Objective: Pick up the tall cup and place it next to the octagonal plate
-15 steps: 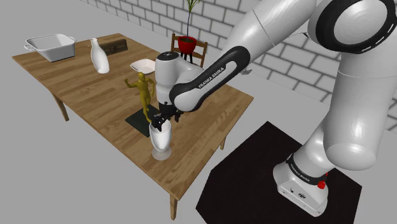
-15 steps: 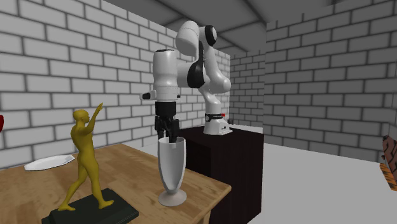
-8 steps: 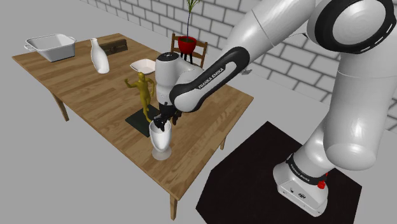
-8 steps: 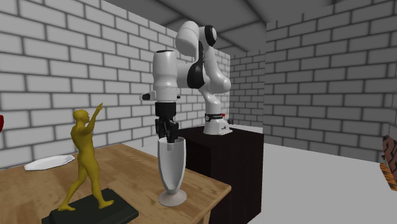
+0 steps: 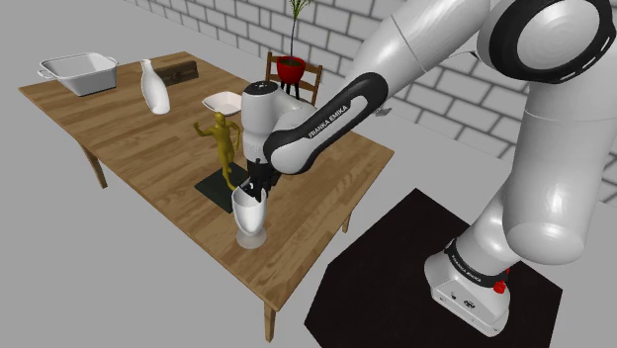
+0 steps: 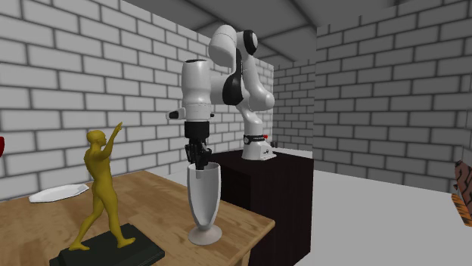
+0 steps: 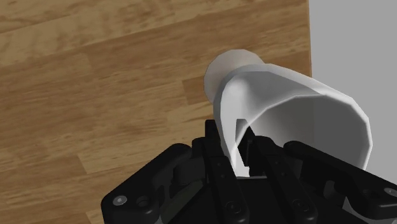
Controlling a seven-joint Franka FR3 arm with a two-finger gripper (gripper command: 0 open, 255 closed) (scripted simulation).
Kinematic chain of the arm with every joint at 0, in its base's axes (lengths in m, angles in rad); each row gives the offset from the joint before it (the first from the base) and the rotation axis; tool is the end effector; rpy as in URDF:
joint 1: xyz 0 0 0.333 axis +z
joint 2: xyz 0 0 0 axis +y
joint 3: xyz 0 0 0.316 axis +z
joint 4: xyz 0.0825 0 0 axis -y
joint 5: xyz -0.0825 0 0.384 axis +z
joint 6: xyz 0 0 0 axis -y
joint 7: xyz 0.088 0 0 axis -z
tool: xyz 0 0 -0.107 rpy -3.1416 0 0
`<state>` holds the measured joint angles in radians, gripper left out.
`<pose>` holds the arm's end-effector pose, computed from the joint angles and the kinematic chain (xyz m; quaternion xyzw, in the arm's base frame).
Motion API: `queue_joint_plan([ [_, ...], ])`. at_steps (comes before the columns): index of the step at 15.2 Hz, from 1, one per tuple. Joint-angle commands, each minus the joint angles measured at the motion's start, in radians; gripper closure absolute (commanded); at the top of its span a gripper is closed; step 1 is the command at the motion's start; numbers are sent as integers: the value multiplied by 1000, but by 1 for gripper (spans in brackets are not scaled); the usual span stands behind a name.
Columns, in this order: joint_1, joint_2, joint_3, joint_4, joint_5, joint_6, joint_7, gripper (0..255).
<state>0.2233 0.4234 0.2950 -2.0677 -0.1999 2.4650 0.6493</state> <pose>0.5138 0.2905 0.2327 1.0000 0.0005 0.0012 0.0022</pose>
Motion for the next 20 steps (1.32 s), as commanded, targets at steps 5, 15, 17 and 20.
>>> queue_joint_plan([
  [5,-9,-40,12,2,20,-41,-14,255],
  [15,-26,-134,35,23,67,-150,-45,255],
  [17,-28,-151,39,30,76,-173,-51,255],
  [20,-32,-175,43,41,88,-207,-60,255],
])
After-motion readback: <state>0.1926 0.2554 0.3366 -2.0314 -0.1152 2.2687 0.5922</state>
